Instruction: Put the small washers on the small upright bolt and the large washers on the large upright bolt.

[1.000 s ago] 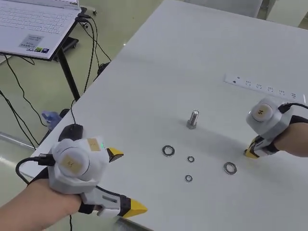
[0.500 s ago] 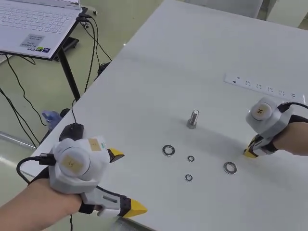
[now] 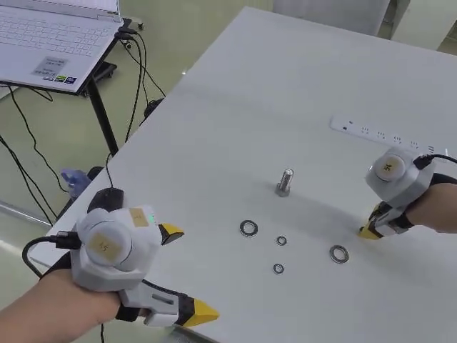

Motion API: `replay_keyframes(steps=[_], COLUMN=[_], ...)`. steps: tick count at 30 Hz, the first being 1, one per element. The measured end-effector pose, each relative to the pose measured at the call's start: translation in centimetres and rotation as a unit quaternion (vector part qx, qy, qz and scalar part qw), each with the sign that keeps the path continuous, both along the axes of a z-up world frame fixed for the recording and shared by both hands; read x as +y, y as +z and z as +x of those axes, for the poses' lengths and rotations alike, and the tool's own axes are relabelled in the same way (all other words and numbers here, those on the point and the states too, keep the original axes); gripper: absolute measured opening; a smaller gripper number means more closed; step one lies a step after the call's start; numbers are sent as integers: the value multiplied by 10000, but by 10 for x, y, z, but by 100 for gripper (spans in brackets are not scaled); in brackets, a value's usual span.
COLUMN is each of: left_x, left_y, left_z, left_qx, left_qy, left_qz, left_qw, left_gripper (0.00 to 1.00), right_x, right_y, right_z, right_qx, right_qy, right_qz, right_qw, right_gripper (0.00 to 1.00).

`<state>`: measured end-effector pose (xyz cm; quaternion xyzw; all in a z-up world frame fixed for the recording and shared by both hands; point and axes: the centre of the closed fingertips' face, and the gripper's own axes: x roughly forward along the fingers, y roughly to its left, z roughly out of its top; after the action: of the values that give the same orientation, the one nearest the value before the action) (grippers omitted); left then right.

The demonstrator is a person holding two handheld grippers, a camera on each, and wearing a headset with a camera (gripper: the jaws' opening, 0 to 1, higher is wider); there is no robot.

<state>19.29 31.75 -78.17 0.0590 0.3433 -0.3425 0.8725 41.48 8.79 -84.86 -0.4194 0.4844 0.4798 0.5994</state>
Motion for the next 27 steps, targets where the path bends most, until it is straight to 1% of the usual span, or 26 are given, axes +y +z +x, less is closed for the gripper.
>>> replay_keyframes(steps=[2,8,10,13,17,19,22,24,27], left_x=[1,0,-1,-1,0,0,-1,1,2], left_y=[1,7,7,8,10,12,17,18,19], left_z=[1,1,1,0,0,-1,-1,0,-1], left_qx=[-41,-119,-119,-138,-159,-166,-192,-210,-226], left_qy=[18,-3,-2,-24,-51,-56,-45,8,6], left_qz=[28,53,62,79,115,114,91,133,124], left_qw=[10000,9999,9999,9999,9998,9998,9998,9997,9997], left_gripper=[85,86,87,87,86,86,86,86,86], right_x=[0,7,14,26,40,47,54,59,66], right_y=[4,19,25,32,39,42,45,45,44], right_z=[0,2,-3,-8,-11,-14,-18,-22,-24], right_qx=[-13,-126,-86,-175,-171,-135,-161,-140,-152], right_qy=[29,119,151,331,394,419,567,636,715], right_qz=[3,78,141,179,304,352,338,342,357], right_qw=[10000,9998,9997,9991,9986,9984,9977,9973,9967], right_gripper=[25,26,26,26,26,26,26,26,26])
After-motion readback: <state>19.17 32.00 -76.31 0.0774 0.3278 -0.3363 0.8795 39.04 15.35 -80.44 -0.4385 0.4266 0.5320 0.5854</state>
